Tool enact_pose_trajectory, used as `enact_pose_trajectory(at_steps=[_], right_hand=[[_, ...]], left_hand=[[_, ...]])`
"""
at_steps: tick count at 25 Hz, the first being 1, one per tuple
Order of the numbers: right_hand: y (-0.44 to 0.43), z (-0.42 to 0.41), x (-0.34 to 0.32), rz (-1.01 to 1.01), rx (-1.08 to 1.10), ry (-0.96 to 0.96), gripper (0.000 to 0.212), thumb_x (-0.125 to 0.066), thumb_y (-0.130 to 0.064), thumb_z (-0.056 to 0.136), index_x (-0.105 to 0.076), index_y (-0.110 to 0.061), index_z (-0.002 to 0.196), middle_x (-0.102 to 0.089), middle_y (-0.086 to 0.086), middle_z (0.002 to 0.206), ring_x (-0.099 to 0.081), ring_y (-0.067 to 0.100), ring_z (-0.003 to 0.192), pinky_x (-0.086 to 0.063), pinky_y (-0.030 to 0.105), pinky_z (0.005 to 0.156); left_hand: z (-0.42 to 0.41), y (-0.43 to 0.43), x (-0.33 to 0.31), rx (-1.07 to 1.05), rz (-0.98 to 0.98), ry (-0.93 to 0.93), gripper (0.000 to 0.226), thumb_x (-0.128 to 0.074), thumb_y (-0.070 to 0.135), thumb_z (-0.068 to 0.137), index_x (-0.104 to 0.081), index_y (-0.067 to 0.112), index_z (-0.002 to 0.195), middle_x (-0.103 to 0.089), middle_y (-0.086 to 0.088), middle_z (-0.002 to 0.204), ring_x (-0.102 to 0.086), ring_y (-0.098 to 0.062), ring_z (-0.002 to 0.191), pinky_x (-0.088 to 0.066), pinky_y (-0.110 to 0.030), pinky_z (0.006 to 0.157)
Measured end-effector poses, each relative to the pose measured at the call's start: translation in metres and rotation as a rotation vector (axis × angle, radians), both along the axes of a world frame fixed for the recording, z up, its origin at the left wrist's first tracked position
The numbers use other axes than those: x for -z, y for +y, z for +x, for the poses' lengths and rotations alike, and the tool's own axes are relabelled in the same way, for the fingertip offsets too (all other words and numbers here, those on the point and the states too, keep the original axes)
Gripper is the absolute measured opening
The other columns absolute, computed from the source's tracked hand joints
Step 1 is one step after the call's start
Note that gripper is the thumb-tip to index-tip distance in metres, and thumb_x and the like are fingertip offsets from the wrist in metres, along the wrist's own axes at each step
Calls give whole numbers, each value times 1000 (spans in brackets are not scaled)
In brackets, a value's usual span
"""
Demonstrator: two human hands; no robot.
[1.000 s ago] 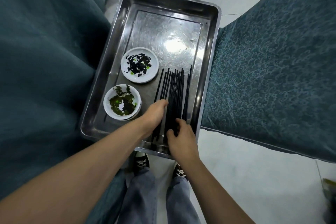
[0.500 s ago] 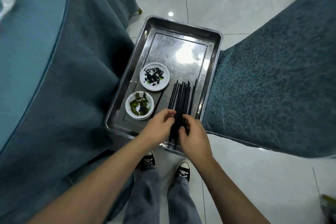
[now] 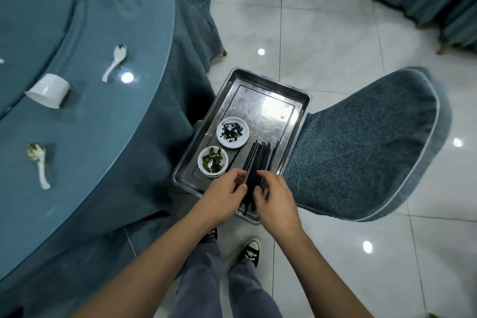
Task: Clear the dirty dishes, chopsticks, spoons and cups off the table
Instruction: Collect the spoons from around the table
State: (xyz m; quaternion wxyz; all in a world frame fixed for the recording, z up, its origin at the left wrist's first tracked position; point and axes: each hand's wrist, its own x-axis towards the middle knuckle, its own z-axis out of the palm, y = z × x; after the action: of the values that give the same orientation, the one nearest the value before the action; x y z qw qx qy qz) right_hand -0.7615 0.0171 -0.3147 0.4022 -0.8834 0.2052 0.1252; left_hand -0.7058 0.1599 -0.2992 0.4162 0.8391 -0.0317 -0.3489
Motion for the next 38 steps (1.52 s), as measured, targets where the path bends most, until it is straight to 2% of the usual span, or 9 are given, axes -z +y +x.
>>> enact_pose_trajectory(at_steps=[5,11,15,17,22,24,27,32,38], right_hand=[[-2,6,-56,-5,-70,-65,39,-54,-25,101,-52,-30,140,-53,-11,136,-51,7,123,-42,25,102],[14,40,-105,-1,-214,-155,39,-55,-26,100,-53,-30,139,-54,-8,130,-52,12,119,-44,30,101],[35,60,-125,23,-288,-187,32,-56,-27,100,-58,-29,132,-57,-9,126,-56,11,115,-48,36,101],[50,70,-133,29,-320,-221,30,-57,-26,99,-59,-29,129,-58,-10,123,-57,9,113,-49,34,99],[95,96,-149,43,-404,-242,31,-56,-25,99,-61,-26,129,-58,-9,124,-57,10,114,-47,35,103],[114,107,-151,46,-445,-242,32,-57,-25,98,-61,-25,130,-57,-7,127,-57,9,113,-46,31,102],[140,120,-155,27,-492,-236,33,-58,-25,99,-61,-24,131,-58,-8,126,-57,6,107,-43,20,92],[186,138,-154,-1,-543,-234,31,-58,-24,98,-62,-24,128,-59,-7,114,-58,11,107,-50,34,96],[230,154,-141,-1,-627,-190,31,-58,-25,97,-63,-23,127,-61,-4,118,-62,12,102,-53,38,95]], left_hand=[[-1,16,-53,-96,-1,-47,34,-52,22,103,-56,24,137,-62,8,131,-57,-5,119,-43,-23,101],[10,37,-107,-265,-36,-156,27,-54,25,103,-61,30,128,-68,9,121,-62,-6,112,-48,-31,102],[8,60,-131,-355,-61,-173,25,-54,27,104,-61,32,127,-67,13,119,-59,7,106,-44,-11,85],[9,75,-141,-387,-62,-179,25,-53,27,104,-61,31,128,-66,14,117,-58,8,105,-42,-9,84],[21,120,-150,-481,-48,-218,23,-55,27,102,-63,31,124,-68,12,116,-61,-2,109,-49,-29,101],[26,139,-148,-511,-50,-217,21,-56,25,102,-63,32,121,-68,9,117,-62,-5,111,-48,-31,103],[34,164,-147,-563,-55,-208,22,-55,23,103,-63,27,123,-68,5,119,-62,-10,113,-47,-30,103],[46,208,-139,-638,-77,-207,19,-56,23,102,-63,29,118,-68,3,118,-62,-13,112,-48,-35,103],[40,254,-122,-794,-64,-183,17,-55,20,103,-61,32,113,-68,1,115,-62,-15,110,-48,-35,102]])
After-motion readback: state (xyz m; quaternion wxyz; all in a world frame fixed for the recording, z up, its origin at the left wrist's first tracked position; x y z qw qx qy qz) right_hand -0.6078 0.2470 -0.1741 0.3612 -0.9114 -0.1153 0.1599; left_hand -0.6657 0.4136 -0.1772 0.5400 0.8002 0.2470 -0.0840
